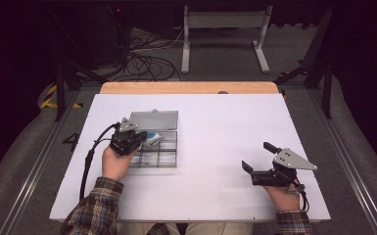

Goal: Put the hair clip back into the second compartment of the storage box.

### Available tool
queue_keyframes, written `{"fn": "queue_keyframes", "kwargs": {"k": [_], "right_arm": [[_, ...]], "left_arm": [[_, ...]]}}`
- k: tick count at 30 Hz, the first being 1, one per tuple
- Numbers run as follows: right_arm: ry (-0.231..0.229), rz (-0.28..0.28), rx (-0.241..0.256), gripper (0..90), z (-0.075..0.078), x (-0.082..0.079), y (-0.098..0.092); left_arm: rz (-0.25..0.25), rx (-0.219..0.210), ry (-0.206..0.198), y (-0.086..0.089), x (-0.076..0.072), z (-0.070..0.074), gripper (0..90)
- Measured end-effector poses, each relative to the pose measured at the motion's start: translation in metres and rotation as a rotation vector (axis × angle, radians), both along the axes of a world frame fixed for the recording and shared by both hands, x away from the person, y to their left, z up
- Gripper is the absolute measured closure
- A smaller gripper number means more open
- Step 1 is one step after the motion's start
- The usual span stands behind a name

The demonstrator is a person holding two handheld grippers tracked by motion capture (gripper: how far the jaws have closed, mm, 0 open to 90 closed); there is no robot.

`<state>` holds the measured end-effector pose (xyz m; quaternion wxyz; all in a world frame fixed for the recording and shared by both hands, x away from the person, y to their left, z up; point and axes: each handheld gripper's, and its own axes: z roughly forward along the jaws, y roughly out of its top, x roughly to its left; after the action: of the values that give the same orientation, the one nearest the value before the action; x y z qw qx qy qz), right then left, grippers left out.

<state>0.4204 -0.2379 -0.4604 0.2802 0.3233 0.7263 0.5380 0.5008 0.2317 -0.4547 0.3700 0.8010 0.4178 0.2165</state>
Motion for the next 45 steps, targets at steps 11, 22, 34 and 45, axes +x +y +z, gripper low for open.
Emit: {"fn": "queue_keyframes", "kwargs": {"k": [11,22,34,45], "right_arm": [[0.0,0.001,0.001,0.3,-0.0001,0.0,0.0001],[-0.002,0.0,0.0,0.3,0.0001,-0.0001,0.0005],[-0.003,-0.001,0.003,0.3,0.0005,-0.0007,0.0],[-0.007,-0.002,0.002,0.3,0.0009,-0.0007,-0.0004]], "left_arm": [[-0.008,0.007,0.025,0.0,-0.0006,0.0001,90.0],[-0.013,0.02,0.053,0.0021,-0.0006,-0.0008,90.0],[-0.009,-0.015,0.026,0.0051,-0.004,0.0045,89.9],[-0.01,-0.05,-0.005,0.0057,-0.0066,0.008,80.0]]}}
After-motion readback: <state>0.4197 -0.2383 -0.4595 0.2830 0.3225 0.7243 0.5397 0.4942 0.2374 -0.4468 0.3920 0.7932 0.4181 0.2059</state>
